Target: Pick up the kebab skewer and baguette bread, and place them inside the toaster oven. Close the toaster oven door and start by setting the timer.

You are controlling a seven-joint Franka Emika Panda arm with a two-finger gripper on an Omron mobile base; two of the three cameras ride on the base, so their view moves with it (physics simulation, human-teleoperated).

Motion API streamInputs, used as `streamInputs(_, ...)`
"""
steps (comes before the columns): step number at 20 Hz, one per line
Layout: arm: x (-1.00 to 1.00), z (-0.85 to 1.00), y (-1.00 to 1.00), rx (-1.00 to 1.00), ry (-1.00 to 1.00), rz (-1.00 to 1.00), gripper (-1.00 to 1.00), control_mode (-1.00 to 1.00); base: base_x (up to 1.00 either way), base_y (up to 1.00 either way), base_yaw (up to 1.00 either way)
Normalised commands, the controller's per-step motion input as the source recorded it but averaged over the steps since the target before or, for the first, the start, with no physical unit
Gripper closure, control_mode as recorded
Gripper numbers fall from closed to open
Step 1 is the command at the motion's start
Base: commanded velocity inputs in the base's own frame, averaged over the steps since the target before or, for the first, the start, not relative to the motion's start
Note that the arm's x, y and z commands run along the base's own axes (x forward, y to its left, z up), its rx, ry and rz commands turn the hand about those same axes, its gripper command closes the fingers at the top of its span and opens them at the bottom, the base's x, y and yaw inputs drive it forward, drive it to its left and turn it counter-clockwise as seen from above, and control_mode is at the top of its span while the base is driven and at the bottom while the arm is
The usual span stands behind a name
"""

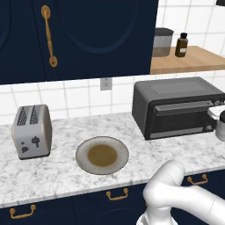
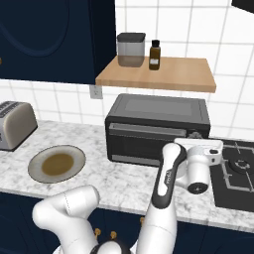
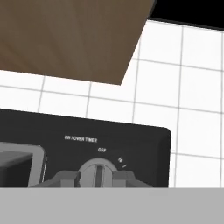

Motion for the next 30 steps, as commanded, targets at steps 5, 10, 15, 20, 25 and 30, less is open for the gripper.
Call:
streamInputs(5,0.05,0.00,0.02,-0.05,-0.02,0.00,1.00,-1.00,0.00,0.00,0.00)
streamInputs(10,0.07,0.00,0.03,-0.01,0.00,0.01,1.00,-1.00,0.00,0.00,0.00)
streamInputs(15,0.10,0.06,0.07,0.00,0.00,0.03,1.00,-1.00,0.00,0.00,0.00)
streamInputs(20,0.14,0.07,0.06,0.03,0.01,0.00,1.00,-1.00,0.00,0.00,0.00)
streamInputs(25,0.18,0.06,0.08,0.10,0.03,0.00,1.00,-1.00,0.00,0.00,0.00)
streamInputs(30,0.16,0.01,0.10,0.14,0.01,0.00,1.00,-1.00,0.00,0.00,0.00)
